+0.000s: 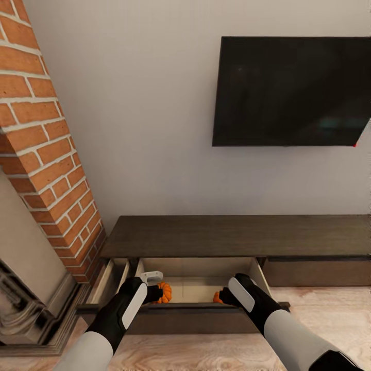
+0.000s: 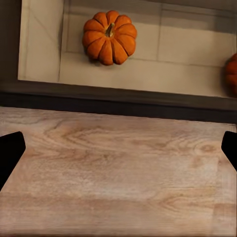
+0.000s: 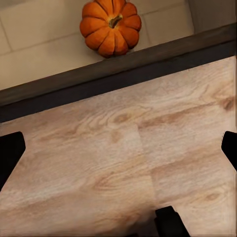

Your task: Place each of the two pumpkins and all three candles from the living room inside a cabinet in the living room (use any cabinet), then make sure every cabinet is closed, and position the cauldron so it is next to a table in the living room.

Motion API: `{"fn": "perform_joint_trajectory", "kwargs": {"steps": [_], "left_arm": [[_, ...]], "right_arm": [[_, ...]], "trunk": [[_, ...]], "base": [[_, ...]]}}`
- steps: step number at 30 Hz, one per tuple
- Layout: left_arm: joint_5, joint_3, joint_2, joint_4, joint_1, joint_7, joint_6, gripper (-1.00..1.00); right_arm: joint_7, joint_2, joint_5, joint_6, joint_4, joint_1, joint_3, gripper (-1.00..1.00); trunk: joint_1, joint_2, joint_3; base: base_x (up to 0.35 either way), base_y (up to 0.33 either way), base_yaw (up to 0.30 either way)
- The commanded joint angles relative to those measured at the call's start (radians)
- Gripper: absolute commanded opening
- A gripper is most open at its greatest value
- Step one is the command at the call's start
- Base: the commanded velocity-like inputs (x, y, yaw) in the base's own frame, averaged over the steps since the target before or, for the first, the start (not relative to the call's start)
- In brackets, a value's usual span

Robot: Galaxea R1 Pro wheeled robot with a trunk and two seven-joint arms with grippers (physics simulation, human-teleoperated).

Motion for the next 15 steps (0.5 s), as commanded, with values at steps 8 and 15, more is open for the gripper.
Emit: {"fn": "perform_joint_trajectory", "kwargs": {"steps": [8, 15], "left_arm": [[0.011, -0.001, 0.000, -0.001, -0.001, 0.010, 0.002, 1.00], [0.011, -0.001, 0.000, -0.001, -0.001, 0.010, 0.002, 1.00]], "right_arm": [[-0.009, -0.001, -0.009, 0.001, -0.001, -0.001, 0.006, 1.00], [-0.009, -0.001, -0.009, 0.001, -0.001, -0.001, 0.006, 1.00]], "trunk": [[-0.031, 0.056, 0.024], [-0.058, 0.105, 0.046]], "base": [[-0.047, 0.000, 0.000], [-0.002, 0.000, 0.000]]}}
